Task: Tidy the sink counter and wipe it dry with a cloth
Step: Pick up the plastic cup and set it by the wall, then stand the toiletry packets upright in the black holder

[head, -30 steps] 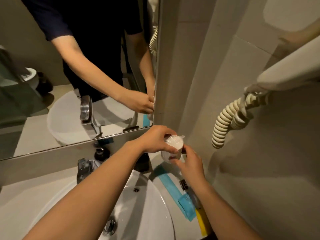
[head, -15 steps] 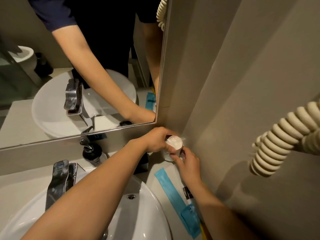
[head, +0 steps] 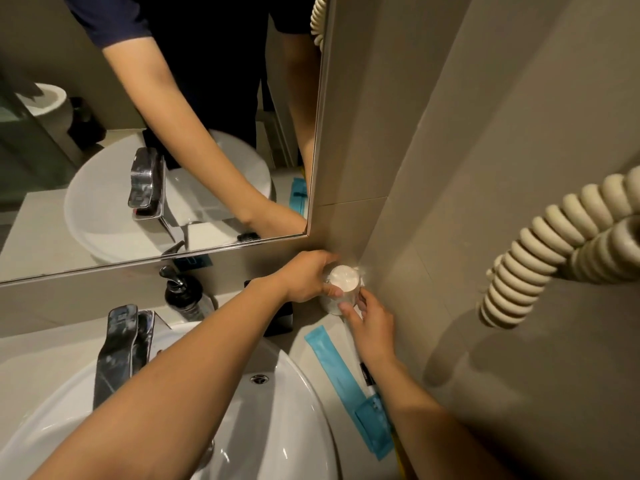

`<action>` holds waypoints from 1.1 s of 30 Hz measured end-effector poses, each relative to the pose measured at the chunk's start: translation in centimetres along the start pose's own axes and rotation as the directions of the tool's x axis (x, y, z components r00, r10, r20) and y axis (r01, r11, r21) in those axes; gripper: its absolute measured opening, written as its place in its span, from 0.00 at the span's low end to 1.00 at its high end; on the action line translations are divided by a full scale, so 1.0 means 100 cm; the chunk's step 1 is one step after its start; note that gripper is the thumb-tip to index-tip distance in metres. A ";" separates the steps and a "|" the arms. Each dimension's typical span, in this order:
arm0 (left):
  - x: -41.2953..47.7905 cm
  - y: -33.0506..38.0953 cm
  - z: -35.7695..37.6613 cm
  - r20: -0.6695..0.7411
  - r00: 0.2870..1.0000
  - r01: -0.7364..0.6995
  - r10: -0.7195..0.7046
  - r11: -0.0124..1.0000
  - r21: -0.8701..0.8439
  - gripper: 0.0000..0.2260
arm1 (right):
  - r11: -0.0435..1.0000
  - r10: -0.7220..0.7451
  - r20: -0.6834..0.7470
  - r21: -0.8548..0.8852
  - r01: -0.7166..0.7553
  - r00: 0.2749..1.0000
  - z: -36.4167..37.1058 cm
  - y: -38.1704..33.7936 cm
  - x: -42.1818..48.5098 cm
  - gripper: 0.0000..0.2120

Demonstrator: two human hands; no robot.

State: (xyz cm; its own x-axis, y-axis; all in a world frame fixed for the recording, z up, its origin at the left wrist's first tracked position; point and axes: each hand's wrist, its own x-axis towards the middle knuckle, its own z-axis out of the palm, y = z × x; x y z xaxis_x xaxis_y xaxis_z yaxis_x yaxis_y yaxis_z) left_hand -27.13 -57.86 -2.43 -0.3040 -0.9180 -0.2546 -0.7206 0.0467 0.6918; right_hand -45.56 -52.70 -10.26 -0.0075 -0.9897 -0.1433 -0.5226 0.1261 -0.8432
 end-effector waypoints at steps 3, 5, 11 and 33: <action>-0.031 0.008 -0.003 -0.154 0.987 0.029 -0.039 0.997 -0.064 0.33 | 1.000 0.007 -0.032 -0.015 -0.007 0.999 -0.007 -0.011 -0.017 0.24; -0.057 0.012 0.002 -0.294 0.952 0.047 -0.078 0.993 -0.112 0.32 | 1.000 0.028 -0.029 -0.010 -0.028 0.999 -0.010 -0.018 -0.030 0.22; -0.148 -0.003 0.047 -0.634 0.734 0.221 -0.245 0.968 -0.118 0.24 | 0.989 0.101 0.100 -0.115 -0.090 0.990 -0.012 -0.030 -0.064 0.21; -0.176 -0.056 0.120 -0.569 0.574 0.651 -0.589 0.750 -0.119 0.41 | 0.945 0.133 0.229 -0.323 -0.053 0.964 0.003 -0.019 -0.057 0.15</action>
State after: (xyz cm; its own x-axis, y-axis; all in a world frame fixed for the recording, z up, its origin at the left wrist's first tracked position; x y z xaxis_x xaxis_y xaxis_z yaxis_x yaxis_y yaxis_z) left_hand -25.23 -37.25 -9.97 0.6044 -0.7787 -0.1686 -0.6642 -0.6093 0.4332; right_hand -44.33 -47.32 -8.01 0.1189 -0.9217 -0.3692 -0.7688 0.1499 -0.6217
